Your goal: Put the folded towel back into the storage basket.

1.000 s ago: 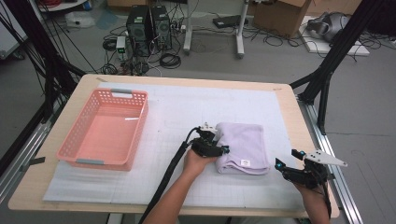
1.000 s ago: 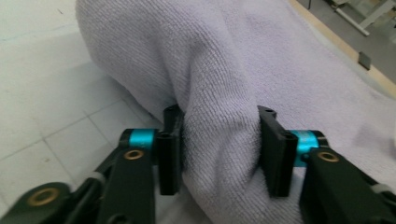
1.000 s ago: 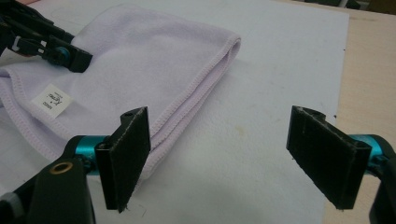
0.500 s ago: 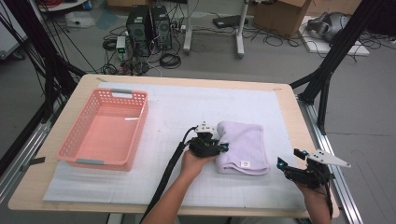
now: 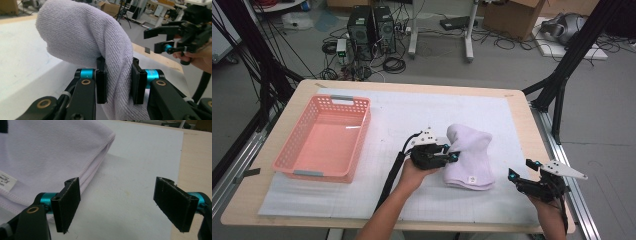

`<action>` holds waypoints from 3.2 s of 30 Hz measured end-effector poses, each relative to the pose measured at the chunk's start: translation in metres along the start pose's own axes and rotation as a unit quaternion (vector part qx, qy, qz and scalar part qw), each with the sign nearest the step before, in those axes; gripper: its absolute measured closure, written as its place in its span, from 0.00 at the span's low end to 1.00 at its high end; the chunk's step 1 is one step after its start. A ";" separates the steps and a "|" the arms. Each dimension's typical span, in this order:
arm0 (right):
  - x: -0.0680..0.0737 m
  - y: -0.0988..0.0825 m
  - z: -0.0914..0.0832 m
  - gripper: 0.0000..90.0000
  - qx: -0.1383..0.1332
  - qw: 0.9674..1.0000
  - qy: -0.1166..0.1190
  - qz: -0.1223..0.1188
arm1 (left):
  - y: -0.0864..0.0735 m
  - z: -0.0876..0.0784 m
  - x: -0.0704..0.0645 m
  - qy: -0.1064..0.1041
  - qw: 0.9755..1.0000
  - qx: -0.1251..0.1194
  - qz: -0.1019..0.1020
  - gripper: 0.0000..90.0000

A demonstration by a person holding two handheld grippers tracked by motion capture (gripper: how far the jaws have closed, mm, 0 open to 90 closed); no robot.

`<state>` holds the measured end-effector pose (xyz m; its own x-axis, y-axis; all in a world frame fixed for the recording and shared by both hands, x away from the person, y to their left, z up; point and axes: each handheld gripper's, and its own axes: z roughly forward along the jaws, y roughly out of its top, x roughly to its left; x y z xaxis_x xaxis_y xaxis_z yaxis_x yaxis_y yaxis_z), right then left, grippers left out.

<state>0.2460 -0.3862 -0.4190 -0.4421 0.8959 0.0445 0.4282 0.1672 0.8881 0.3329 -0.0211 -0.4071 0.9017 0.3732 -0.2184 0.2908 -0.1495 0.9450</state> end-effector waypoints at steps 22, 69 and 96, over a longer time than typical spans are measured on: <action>0.002 0.001 0.002 0.23 -0.005 1.000 0.003 0.001 | 0.052 -0.058 -0.011 -0.037 0.995 -0.061 0.074 0.80; 0.008 0.006 0.005 0.23 -0.004 1.000 -0.001 0.001 | 0.085 -0.232 0.035 0.013 0.990 -0.120 0.079 0.80; 0.011 0.007 0.009 0.23 0.005 1.000 -0.012 -0.004 | 0.061 -0.325 0.076 0.051 0.986 -0.149 0.055 0.80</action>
<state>0.2508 -0.3715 -0.4167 -0.4257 0.9045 0.0260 0.4326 0.1783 0.8838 0.3151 0.2962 -0.2871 0.8807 0.4630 -0.0998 0.0731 0.0754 0.9945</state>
